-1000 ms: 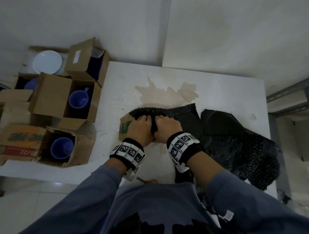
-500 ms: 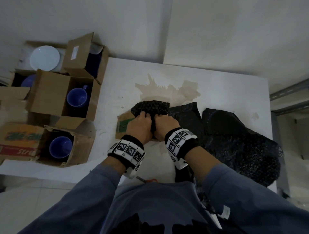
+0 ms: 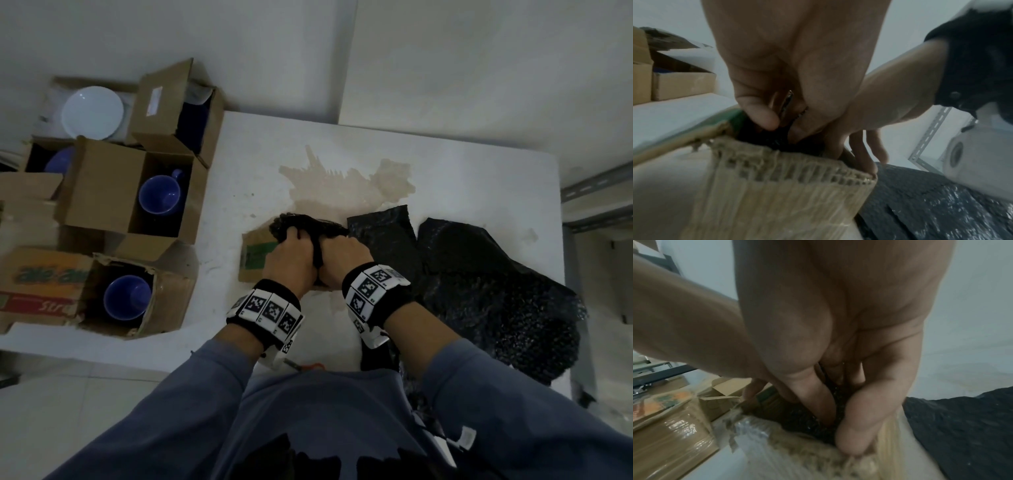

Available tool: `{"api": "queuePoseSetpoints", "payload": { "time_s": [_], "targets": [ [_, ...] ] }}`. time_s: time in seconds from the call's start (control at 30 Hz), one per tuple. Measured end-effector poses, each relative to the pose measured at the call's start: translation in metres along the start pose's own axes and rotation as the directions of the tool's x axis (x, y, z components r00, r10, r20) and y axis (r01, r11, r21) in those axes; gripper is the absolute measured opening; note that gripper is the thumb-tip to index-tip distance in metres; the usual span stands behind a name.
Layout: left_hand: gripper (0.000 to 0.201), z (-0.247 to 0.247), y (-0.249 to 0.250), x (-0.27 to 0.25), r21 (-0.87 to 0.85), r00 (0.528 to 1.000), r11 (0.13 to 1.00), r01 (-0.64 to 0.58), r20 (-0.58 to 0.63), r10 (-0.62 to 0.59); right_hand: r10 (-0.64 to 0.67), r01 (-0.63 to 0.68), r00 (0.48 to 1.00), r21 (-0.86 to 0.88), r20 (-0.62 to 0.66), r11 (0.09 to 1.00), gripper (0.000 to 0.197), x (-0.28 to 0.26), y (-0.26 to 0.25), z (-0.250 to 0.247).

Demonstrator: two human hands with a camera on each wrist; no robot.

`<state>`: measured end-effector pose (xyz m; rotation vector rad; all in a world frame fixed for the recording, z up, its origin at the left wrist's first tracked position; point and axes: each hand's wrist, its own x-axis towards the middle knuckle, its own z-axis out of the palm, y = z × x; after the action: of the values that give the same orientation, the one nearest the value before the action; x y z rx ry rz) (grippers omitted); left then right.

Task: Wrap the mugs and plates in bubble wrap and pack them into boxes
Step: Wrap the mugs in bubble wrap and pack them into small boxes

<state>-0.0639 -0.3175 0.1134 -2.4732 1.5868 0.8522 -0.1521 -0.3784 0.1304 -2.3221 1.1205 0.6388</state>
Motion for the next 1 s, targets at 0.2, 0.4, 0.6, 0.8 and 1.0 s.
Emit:
{"api": "queuePoseSetpoints", "payload": {
  "time_s": [0.2,0.4,0.6,0.8,1.0],
  "targets": [
    [0.047,-0.001,0.002,0.015,0.158,0.989,0.987,-0.021,0.149,-0.003,-0.069,0.066,0.997,-0.088,-0.032,0.994,0.021,-0.006,0.004,-0.013],
    [0.040,0.003,-0.006,0.010,0.009,0.992,1.000,-0.015,0.122,0.013,-0.018,0.018,1.000,-0.040,-0.011,0.999,0.028,-0.003,0.002,-0.003],
    [0.046,0.007,0.002,-0.007,-0.099,0.997,0.995,0.007,-0.078,-0.015,-0.019,0.018,1.000,0.055,0.024,0.998,0.033,-0.002,0.010,-0.005],
    [0.044,0.001,0.002,0.008,0.024,1.000,1.000,-0.013,0.013,0.012,-0.105,0.098,0.991,-0.085,-0.080,0.992,0.021,-0.012,0.009,-0.014],
    [0.037,-0.003,-0.001,0.006,-0.026,0.995,0.999,-0.038,0.096,0.040,-0.060,0.056,0.995,-0.053,-0.077,0.997,0.036,-0.002,0.008,0.001]
  ]
}}
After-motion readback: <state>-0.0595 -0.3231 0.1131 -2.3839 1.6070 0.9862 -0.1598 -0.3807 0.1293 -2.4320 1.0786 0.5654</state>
